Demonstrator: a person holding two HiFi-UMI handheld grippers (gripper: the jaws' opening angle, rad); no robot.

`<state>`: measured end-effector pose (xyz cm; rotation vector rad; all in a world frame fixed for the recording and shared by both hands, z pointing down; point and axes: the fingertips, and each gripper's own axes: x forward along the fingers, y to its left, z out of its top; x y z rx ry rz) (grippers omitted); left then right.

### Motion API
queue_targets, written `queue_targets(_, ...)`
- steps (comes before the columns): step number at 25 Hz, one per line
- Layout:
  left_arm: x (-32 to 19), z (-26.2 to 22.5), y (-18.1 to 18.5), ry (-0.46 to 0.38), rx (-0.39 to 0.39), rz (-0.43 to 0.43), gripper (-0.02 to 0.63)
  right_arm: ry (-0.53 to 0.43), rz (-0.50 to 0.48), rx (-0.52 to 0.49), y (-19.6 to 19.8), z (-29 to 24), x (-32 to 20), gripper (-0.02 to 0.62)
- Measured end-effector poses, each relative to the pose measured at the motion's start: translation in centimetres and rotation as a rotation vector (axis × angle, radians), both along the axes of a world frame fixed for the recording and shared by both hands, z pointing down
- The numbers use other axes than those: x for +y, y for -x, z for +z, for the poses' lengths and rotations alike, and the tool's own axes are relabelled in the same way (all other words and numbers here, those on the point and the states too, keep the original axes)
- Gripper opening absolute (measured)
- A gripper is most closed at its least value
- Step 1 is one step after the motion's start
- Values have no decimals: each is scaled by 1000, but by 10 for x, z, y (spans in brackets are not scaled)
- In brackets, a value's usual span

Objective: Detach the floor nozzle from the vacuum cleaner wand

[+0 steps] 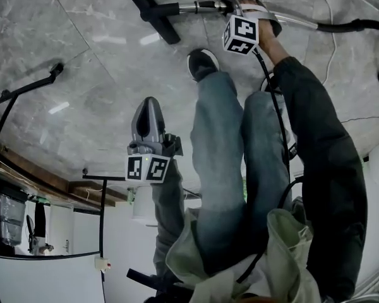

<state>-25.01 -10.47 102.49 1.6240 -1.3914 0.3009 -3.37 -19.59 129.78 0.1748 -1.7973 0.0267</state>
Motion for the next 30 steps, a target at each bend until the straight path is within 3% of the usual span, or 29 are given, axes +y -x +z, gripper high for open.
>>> queue_targets(3,2,-2,-13,18,27,17,5,120,10,44,-3,-10,12,135)
queue_targets(5,2,-16,-29,25,86,17,5,195,30,111,-8,-42,24,133)
queue_targets(7,-2,-44,-52,20,226,-8,15,221,47,157,-7,-93,34,133)
queue_targets(9,-11,-84,-85,5,378,-7,66,233,52,164,-4,-151,44,131)
queue_targets(11,-25,-129,-116,-30,468,16,121,244,59,147,-3,-205,52,130)
queue_targets(13,-45,-164,-136,-81,487,9,229,240,76,119,-5,-249,51,130)
queue_targets(18,-83,-231,-154,-196,492,-98,300,189,62,111,-19,-334,54,129)
queue_targets(20,-88,-256,-173,-188,517,-102,351,163,68,101,-33,-371,50,129)
queue_targets(22,-88,-284,-193,-170,528,-116,447,150,64,90,-49,-412,57,129)
queue_targets(24,-85,-328,-208,-238,543,-151,451,155,50,62,-62,-456,76,129)
queue_targets(26,-78,-385,-221,-368,584,-149,395,181,33,16,-76,-499,100,129)
queue_targets(27,-74,-415,-229,-436,614,-128,306,194,20,-8,-83,-519,109,129)
queue_targets(30,-67,-495,-248,-593,674,-20,275,242,-47,-100,-95,-583,124,129)
